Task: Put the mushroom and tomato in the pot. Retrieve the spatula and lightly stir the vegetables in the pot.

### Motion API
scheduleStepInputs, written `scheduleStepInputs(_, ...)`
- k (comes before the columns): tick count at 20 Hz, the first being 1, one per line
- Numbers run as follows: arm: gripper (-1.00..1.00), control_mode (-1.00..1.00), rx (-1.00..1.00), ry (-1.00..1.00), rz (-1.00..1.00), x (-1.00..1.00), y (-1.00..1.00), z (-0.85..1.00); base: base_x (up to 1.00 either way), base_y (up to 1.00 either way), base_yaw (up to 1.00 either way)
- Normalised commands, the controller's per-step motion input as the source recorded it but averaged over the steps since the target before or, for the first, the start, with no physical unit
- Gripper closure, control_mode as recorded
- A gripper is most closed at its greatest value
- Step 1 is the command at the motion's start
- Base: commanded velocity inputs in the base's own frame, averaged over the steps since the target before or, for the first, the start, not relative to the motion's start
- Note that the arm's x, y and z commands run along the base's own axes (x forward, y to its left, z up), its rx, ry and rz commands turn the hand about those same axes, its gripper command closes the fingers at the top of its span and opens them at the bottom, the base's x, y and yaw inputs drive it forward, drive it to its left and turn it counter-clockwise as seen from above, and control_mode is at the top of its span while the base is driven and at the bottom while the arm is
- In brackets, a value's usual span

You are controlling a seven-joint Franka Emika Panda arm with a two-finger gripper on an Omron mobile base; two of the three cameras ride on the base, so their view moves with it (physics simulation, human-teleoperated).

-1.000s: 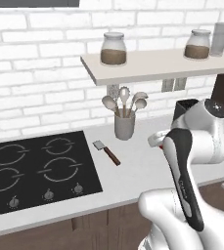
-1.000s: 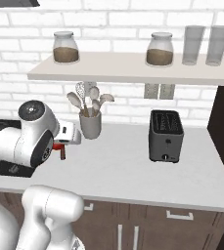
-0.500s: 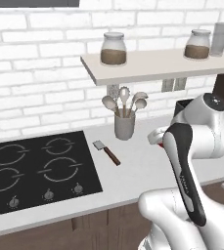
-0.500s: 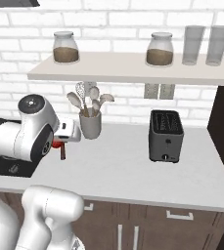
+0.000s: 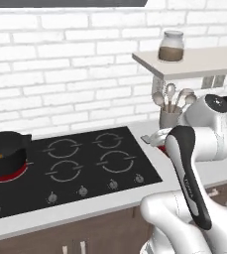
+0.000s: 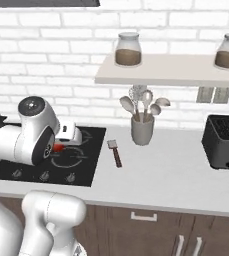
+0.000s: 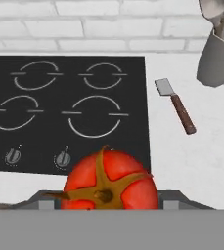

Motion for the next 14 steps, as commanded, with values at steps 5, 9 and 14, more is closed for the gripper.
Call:
scheduleStepInputs(5, 1.00, 1.00, 0.00, 0.00, 0.00, 0.00, 0.00, 0.00, -0.45, 1.00, 0.00)
scheduleStepInputs(9, 1.00, 1.00, 0.00, 0.00, 0.00, 0.00, 0.00, 0.00, -0.04, 1.00, -0.01)
scheduleStepInputs(14, 1.00, 1.00, 0.00, 0.00, 0.00, 0.00, 0.00, 0.00, 0.29, 1.00, -0.01)
